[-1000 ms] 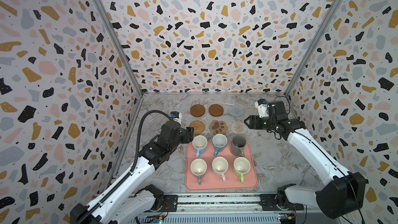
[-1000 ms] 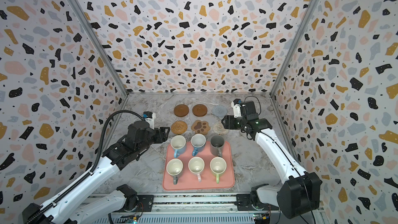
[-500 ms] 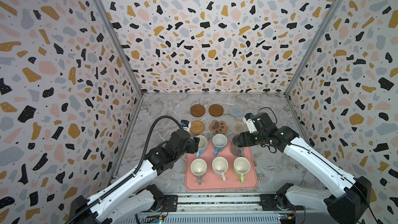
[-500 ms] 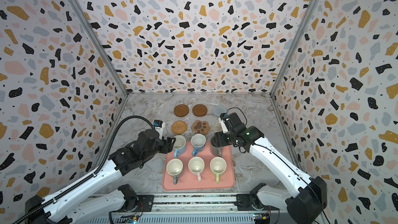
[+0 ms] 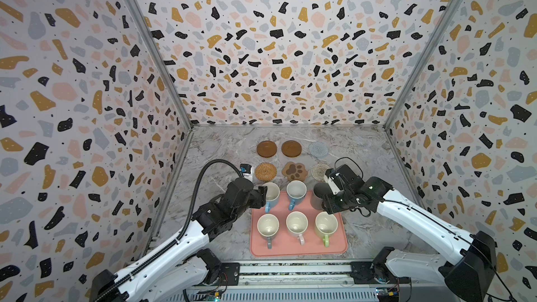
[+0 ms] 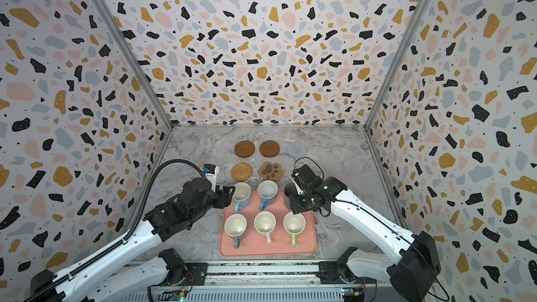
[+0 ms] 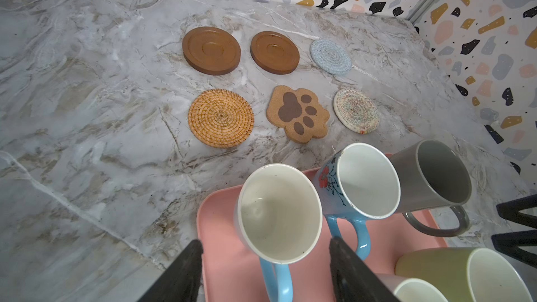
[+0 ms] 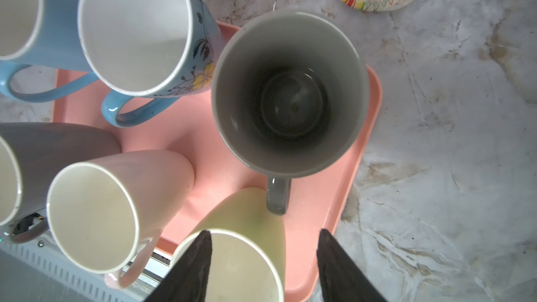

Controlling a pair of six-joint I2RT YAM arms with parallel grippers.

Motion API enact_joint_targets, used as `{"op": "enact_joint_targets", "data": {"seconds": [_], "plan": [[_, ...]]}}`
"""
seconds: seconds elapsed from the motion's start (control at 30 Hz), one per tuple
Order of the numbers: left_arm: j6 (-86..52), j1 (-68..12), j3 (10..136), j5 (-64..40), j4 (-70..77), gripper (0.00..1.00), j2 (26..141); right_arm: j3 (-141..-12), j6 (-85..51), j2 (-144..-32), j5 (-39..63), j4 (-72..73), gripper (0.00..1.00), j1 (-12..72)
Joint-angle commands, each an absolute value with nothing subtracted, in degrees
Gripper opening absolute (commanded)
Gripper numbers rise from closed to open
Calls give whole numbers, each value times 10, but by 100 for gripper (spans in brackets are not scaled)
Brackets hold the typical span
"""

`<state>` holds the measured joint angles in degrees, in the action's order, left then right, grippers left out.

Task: Place cups on coasters
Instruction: Pick up the cup from the tray.

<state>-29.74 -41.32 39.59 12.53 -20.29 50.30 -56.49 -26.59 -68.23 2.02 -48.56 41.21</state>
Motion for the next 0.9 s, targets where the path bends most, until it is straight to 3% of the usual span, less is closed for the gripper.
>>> {"op": "enact_joint_targets", "data": {"seconds": [0.0,0.87], "plan": [[-302,-415,394,121,-179,70,505,-563,-272,-698,12,-485,57,415],[-311,-415,381,122,-140,71,519,-532,-281,-762,-55,-420,35,439]]}}
